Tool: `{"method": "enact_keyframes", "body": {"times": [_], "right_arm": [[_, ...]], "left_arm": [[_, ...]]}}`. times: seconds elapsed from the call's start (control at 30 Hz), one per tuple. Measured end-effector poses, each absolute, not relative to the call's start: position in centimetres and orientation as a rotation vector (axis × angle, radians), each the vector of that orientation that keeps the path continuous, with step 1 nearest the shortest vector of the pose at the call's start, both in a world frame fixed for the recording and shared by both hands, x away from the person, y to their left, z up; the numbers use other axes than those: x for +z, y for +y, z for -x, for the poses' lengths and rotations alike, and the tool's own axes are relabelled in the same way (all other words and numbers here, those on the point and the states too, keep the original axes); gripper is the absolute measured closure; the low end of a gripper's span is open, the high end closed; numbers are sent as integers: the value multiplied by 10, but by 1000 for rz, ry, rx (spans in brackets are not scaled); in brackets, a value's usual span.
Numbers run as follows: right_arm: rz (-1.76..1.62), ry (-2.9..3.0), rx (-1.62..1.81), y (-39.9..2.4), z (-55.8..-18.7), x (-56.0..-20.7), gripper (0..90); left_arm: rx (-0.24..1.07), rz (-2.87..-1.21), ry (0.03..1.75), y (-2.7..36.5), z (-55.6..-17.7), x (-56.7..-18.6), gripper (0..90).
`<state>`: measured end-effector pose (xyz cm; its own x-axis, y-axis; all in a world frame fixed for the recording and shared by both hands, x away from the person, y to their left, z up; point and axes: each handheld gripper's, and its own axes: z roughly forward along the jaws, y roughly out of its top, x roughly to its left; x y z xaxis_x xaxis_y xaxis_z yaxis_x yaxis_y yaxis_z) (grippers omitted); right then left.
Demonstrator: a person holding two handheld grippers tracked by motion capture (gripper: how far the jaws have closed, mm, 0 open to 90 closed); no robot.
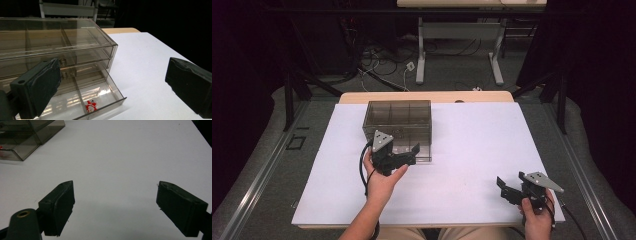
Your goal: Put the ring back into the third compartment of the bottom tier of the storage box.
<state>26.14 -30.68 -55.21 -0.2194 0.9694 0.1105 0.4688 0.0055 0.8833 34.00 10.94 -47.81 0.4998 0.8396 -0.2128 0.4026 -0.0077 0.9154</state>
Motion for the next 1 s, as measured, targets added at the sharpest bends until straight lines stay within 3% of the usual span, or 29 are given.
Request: {"method": "enact_keyframes", "body": {"times": [1.0], "right_arm": [[-1485,1729,1159,-306,-261,-552,146]], "left_arm": [[567,-1615,1137,206,-290,-496,5]]}}
